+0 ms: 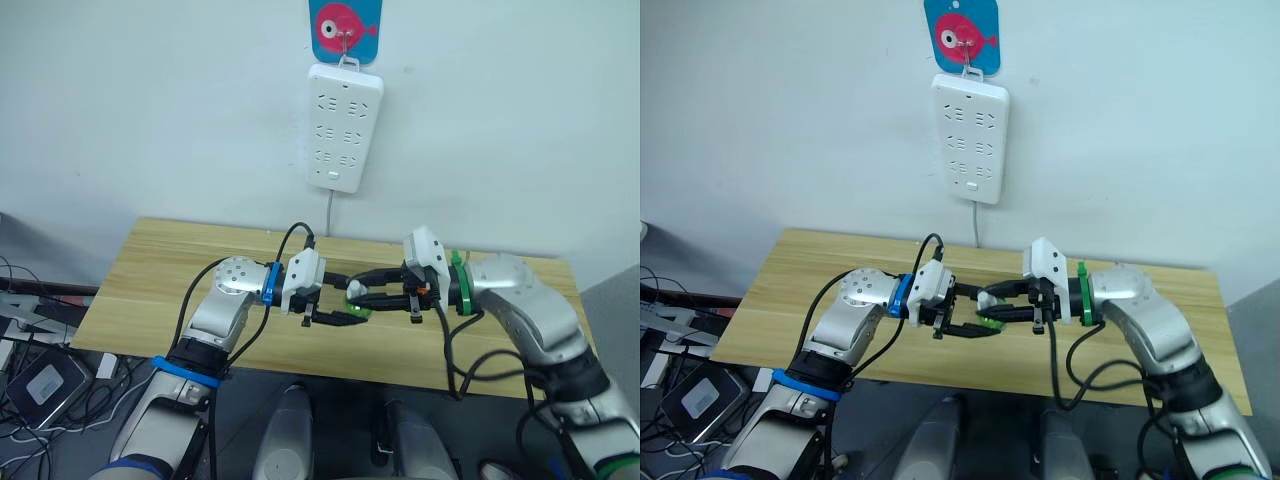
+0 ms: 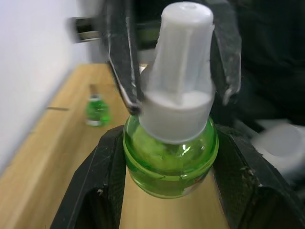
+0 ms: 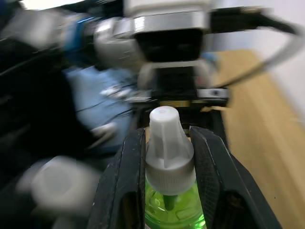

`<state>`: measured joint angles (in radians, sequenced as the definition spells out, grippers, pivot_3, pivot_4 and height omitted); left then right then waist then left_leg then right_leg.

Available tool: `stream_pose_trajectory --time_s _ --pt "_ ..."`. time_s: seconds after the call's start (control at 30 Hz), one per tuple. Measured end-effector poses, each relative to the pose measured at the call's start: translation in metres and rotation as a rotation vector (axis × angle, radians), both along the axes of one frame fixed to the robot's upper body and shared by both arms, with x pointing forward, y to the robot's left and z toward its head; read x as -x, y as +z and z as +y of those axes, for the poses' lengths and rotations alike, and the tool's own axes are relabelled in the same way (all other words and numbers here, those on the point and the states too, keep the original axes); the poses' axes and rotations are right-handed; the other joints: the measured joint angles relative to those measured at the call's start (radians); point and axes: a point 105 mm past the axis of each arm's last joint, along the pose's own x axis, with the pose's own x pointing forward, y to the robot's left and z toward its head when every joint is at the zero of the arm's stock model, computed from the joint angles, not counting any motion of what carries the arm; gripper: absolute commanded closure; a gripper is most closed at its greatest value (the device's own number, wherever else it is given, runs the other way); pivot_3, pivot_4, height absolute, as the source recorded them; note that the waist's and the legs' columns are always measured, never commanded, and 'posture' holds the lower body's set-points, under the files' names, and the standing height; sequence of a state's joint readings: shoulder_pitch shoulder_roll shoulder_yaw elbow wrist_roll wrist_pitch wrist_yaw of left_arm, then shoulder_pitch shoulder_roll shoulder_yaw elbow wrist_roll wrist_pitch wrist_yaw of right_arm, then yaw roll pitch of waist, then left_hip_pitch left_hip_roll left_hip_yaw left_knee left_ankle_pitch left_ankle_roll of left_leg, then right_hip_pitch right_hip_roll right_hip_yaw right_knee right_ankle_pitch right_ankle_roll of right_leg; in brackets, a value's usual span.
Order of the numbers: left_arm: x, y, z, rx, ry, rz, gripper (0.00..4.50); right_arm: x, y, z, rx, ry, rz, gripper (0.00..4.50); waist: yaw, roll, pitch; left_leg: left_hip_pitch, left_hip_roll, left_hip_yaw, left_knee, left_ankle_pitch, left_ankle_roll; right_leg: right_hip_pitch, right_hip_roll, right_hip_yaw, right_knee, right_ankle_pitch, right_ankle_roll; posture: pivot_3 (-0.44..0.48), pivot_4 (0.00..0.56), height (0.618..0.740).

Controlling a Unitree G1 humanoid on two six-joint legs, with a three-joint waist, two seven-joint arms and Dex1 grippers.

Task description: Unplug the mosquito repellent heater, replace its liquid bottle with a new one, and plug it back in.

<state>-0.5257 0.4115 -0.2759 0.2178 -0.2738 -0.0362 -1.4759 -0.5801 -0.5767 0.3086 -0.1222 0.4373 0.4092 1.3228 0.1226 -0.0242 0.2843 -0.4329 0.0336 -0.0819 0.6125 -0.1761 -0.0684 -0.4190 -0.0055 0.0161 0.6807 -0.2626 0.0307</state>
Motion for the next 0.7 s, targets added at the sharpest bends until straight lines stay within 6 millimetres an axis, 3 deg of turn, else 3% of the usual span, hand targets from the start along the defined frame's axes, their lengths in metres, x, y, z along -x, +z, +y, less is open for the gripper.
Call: stream_pose_trajectory --time_s 0.13,0.17,0.27,0.43,0.6,0.7 --pt "0.003 -0.002 -0.001 -0.012 -0.028 -0.004 2.27 -0.002 -0.001 0.000 0.032 0.094 0.007 3.51 0.001 0.000 0.001 -0.001 0.000 0.000 0.000 0.000 0.000 -0.001 0.000 0.000 0.000 0.000 0.000 0.289 0.275 0.740" --pt "0.003 -0.002 -0.001 -0.011 -0.030 -0.005 2.27 -0.002 -0.001 0.000 0.032 0.098 0.006 2.78 0.002 0.000 0.001 -0.001 0.000 0.000 0.000 0.000 0.000 0.000 0.000 0.000 0.000 0.000 0.000 0.289 0.275 0.740" --pt "0.004 -0.005 -0.006 -0.009 -0.046 0.014 2.27 -0.005 0.003 -0.006 0.023 0.062 -0.002 1.78 0.005 0.000 0.001 -0.001 0.000 0.000 0.000 0.000 0.000 0.000 -0.001 0.000 0.000 0.000 0.000 0.270 0.281 0.740" --pt "-0.001 -0.008 -0.005 -0.016 -0.034 0.030 2.27 0.004 -0.002 -0.040 0.051 -0.067 0.019 0.04 0.008 0.000 0.002 -0.001 -0.001 0.000 0.000 0.000 0.000 0.000 -0.001 0.001 0.000 0.000 0.000 0.238 0.275 0.740" --pt "-0.009 -0.006 -0.007 0.002 0.004 0.024 2.27 0.010 -0.007 -0.053 0.028 -0.247 0.006 0.04 -0.002 0.000 0.002 -0.001 0.000 0.000 0.000 0.000 0.000 -0.001 0.000 0.001 0.000 0.000 0.000 0.227 0.275 0.740" --pt "-0.016 -0.002 -0.008 0.028 0.052 0.017 2.27 0.009 -0.001 -0.046 -0.052 -0.387 -0.028 0.04 -0.013 0.000 0.002 -0.001 0.000 0.000 0.000 0.000 0.000 -0.001 0.000 0.001 0.000 0.000 0.001 0.222 0.273 0.740"
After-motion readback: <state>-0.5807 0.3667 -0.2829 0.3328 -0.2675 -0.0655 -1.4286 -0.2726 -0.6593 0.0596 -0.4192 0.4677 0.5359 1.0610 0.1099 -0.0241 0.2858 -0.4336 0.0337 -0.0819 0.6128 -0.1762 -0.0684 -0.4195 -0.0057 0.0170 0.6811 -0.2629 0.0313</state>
